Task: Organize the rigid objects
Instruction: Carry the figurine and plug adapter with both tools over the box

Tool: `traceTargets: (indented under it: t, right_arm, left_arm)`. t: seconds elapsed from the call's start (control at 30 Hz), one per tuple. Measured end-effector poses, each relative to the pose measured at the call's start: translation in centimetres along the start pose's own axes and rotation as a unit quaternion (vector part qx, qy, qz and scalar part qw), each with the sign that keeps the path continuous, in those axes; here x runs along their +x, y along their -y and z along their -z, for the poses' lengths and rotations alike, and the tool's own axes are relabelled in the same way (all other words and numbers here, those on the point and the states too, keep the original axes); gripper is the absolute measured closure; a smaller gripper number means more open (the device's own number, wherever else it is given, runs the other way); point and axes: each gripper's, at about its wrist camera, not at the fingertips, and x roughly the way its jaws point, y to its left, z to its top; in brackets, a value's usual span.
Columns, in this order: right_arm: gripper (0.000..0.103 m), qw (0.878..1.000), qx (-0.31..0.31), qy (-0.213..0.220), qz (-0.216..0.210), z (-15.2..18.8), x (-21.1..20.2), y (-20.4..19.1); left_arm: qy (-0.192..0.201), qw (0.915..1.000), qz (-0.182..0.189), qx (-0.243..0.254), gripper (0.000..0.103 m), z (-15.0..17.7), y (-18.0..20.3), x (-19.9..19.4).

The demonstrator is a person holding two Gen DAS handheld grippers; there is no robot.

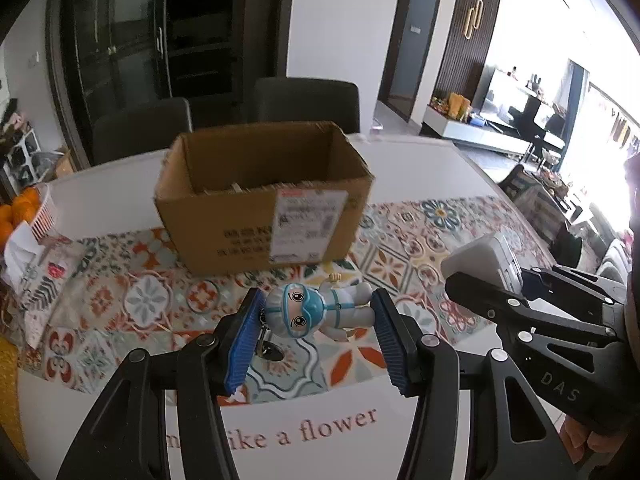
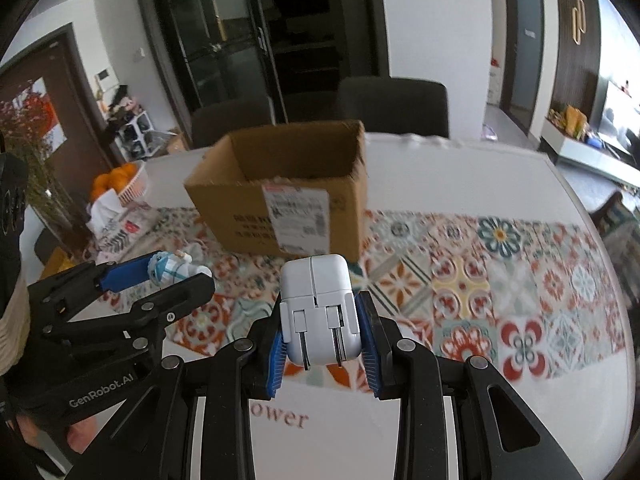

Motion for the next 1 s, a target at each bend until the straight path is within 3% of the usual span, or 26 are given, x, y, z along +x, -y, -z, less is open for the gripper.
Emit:
traceTargets:
  t: [0.43, 0.8, 1.0]
  right_arm:
    - [0.071, 0.999, -0.029, 0.031, -0.025, -4.8, 1.0, -2.4]
    - [0.071, 0.996, -0.058, 0.066, -0.026, -10.0, 1.4, -4.1]
    - [0.071, 0.995, -0.071, 0.064, -0.02, -12.1, 2.4, -4.7]
  left_arm:
    - [0.043, 0.9982, -0.042, -0.005, 0.049, -3.7, -2.9, -2.0]
    - [0.072, 0.9962, -0.05, -0.005, 0.049, -8.1, -5.1, -2.2]
    - [0.078, 0.995, -0.062, 0.006, 0.049, -10.2, -5.7, -1.4]
